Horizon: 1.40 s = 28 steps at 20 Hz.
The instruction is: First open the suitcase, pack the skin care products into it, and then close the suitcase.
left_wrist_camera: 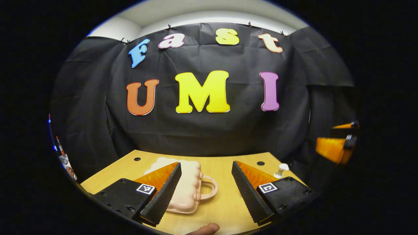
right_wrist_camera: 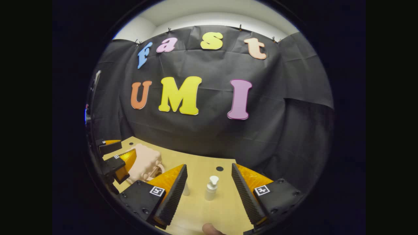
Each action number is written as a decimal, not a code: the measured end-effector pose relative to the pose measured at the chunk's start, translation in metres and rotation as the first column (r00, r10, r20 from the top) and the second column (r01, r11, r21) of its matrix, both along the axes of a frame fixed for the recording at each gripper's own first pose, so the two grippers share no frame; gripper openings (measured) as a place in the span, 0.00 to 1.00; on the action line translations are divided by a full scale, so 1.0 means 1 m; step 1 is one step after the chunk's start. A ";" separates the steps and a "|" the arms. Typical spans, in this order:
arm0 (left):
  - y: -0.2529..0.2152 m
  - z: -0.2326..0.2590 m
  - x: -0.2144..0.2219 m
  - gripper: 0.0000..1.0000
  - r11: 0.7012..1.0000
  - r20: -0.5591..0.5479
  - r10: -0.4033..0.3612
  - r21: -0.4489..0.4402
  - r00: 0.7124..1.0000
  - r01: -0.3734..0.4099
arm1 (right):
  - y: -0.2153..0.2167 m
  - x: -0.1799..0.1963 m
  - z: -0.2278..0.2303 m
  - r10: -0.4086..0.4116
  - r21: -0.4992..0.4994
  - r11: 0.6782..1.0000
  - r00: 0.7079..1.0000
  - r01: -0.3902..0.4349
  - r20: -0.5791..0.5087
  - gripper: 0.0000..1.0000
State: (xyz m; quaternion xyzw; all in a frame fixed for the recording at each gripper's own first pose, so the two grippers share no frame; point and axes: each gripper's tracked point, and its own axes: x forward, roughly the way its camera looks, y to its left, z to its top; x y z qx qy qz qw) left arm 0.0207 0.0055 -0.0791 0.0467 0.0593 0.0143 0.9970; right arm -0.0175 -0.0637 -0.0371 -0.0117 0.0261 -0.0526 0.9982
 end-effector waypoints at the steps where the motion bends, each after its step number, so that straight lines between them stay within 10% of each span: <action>1: 0.000 -0.015 0.003 0.99 1.000 -0.036 0.001 0.019 0.999 0.000 | -0.010 -0.002 -0.006 -0.020 -0.006 1.000 1.000 0.020 -0.013 0.81; 8: -0.014 -0.093 0.046 0.99 0.961 -0.140 -0.050 0.264 0.989 0.086 | -0.047 -0.014 -0.038 -0.058 -0.027 0.998 0.995 0.056 -0.083 0.81; 15: -0.015 -0.158 0.086 0.99 0.830 -0.255 -0.045 0.528 0.966 0.178 | -0.084 -0.005 -0.044 -0.064 0.001 0.998 0.994 0.065 -0.086 0.80; 24: 0.007 -0.166 0.109 0.95 0.542 -0.269 0.131 0.825 0.954 0.158 | -0.110 0.015 -0.074 0.006 0.078 0.997 0.993 0.003 -0.118 0.80; 28: 0.009 -0.172 0.118 0.81 0.301 -0.266 0.171 0.931 0.949 0.207 | -0.107 0.021 -0.083 0.070 0.056 0.996 0.990 -0.063 -0.125 0.80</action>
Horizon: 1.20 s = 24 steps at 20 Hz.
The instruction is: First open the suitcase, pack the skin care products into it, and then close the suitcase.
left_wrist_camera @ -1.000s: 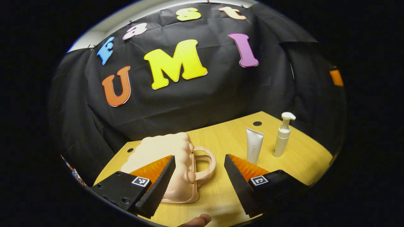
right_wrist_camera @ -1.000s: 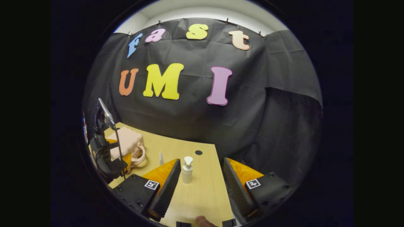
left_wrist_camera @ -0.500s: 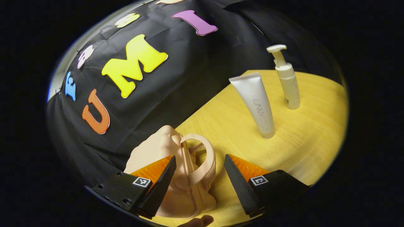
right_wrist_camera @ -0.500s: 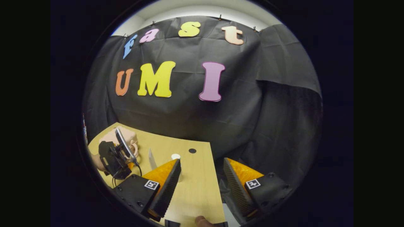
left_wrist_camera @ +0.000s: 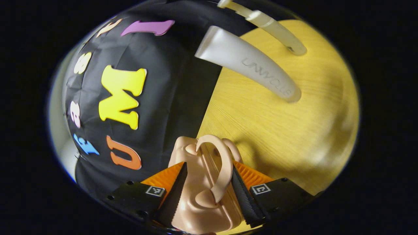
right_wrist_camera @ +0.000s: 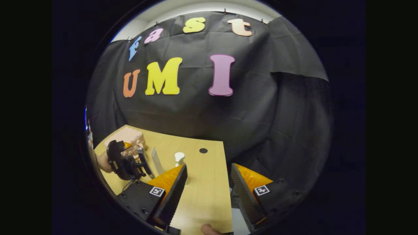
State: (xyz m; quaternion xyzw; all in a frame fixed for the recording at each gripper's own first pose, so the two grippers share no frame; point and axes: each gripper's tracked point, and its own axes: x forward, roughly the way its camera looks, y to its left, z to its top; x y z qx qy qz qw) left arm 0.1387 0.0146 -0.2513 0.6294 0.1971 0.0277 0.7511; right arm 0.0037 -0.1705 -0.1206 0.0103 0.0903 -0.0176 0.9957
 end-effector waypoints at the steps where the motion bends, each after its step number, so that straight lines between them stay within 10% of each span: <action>1: 0.003 -0.009 0.001 0.69 1.000 -0.026 0.010 0.014 1.000 -0.010 | 0.004 0.000 0.002 0.023 -0.001 1.000 1.000 -0.023 0.006 0.81; 7: 0.004 -0.018 -0.003 0.20 0.995 -0.098 0.055 0.090 0.994 -0.046 | 0.014 -0.005 0.017 0.130 -0.064 0.990 0.988 -0.125 0.078 0.80; 18: 0.007 0.018 -0.011 0.05 0.987 -0.042 -0.029 -0.157 0.999 0.022 | 0.031 -0.019 0.026 -0.058 -0.033 0.998 0.996 0.060 0.063 0.80; 24: 0.017 0.059 -0.014 0.04 0.935 0.012 -0.080 -0.345 0.997 0.079 | 0.069 -0.021 0.042 -0.194 -0.006 0.981 0.978 0.195 0.071 0.81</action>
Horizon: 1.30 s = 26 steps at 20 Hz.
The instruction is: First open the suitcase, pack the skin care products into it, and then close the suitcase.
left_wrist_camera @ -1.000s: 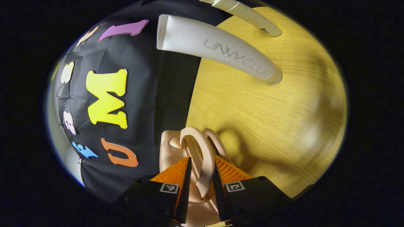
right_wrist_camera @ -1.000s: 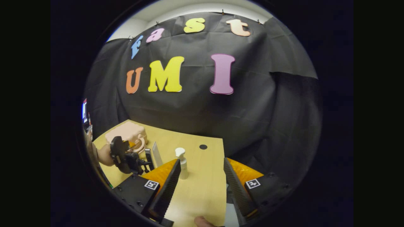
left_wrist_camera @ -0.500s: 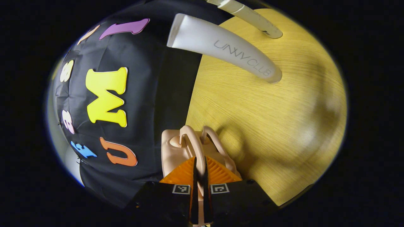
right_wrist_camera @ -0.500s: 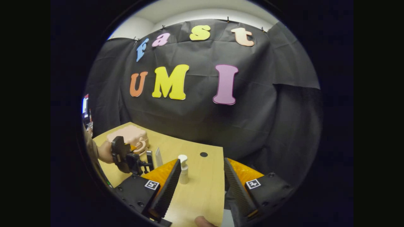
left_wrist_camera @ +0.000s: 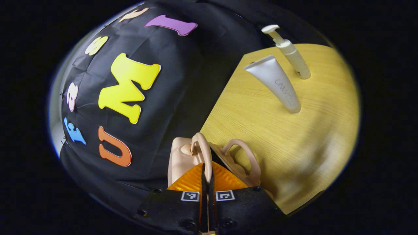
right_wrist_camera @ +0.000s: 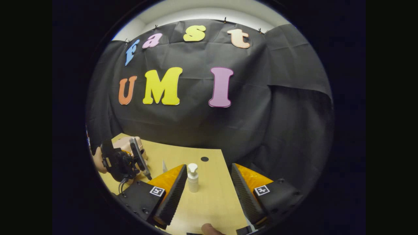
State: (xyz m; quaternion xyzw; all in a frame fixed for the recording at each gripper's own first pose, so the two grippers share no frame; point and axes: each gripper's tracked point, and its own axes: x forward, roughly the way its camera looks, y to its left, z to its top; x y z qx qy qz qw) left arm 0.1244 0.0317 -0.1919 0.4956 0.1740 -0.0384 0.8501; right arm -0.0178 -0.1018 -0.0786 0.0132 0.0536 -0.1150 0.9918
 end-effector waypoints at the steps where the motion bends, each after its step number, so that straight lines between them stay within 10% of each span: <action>1: 0.005 0.008 0.000 0.04 0.999 0.007 -0.005 -0.034 1.000 0.005 | 0.006 -0.001 0.003 -0.024 -0.004 1.000 1.000 0.024 -0.006 0.80; 15: 0.195 0.159 -0.006 0.04 0.890 0.219 0.117 -0.456 0.969 -0.005 | 0.111 0.006 0.046 -0.123 -0.019 0.992 0.992 0.123 0.005 0.80; 26: 0.395 0.112 0.004 0.04 0.865 0.196 0.277 -0.476 0.941 -0.156 | 0.141 0.012 0.055 -0.130 -0.004 0.992 0.991 0.129 -0.037 0.81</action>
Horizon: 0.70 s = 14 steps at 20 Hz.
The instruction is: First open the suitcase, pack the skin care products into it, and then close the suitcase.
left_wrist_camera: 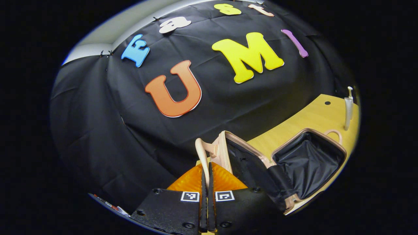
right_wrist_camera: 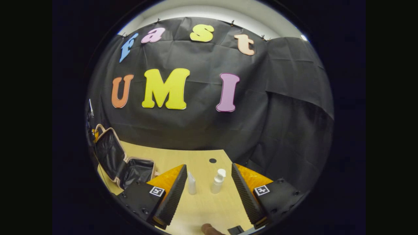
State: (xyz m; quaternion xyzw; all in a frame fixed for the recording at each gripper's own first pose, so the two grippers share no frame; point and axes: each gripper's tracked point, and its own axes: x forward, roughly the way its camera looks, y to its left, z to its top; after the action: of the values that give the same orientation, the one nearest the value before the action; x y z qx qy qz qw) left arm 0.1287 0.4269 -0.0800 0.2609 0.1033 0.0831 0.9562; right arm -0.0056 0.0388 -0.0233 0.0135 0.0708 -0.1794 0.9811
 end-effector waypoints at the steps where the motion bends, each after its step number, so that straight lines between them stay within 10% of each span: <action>1: 0.013 -0.007 -0.001 0.04 1.000 -0.014 0.010 -0.004 1.000 -0.010 | 0.000 -0.001 -0.001 -0.003 -0.008 1.000 1.000 0.003 -0.006 0.81; 14: 0.109 -0.157 0.004 0.04 0.975 -0.266 0.092 -0.173 0.960 -0.141 | 0.024 0.014 -0.023 0.018 -0.057 0.998 0.995 -0.024 -0.098 0.81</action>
State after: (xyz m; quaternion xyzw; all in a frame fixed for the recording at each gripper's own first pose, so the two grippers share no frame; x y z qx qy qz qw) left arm 0.1328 0.5363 -0.2369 0.1702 0.2486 0.0949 0.9488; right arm 0.0086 0.0624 -0.0461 -0.0244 0.1133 -0.1715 0.9783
